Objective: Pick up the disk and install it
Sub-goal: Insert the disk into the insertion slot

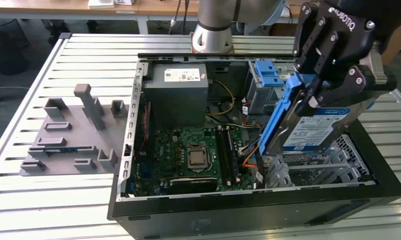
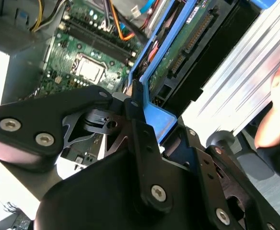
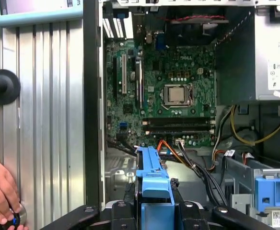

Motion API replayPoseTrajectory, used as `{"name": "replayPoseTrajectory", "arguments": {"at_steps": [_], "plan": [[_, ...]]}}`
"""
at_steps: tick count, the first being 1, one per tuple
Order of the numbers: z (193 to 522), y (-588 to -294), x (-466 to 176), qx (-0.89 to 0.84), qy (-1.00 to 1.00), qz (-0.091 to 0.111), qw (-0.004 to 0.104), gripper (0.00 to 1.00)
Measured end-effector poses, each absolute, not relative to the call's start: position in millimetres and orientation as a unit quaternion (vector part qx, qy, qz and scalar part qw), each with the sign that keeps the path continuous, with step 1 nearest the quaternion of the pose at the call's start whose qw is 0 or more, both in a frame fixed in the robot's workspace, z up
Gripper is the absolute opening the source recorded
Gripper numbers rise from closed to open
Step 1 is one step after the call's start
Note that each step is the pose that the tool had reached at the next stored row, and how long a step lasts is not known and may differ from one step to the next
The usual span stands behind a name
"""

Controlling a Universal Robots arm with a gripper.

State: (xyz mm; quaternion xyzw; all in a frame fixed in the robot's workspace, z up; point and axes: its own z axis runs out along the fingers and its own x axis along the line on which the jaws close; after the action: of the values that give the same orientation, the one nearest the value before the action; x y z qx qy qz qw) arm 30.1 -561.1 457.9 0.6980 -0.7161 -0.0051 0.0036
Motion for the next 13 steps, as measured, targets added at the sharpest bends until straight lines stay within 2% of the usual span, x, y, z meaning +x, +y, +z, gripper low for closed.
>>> {"name": "replayPoseTrajectory", "arguments": {"at_steps": [13], "plan": [[453.6,-562.3,61.3,0.698,-0.716,-0.005,0.004,0.36]]}}
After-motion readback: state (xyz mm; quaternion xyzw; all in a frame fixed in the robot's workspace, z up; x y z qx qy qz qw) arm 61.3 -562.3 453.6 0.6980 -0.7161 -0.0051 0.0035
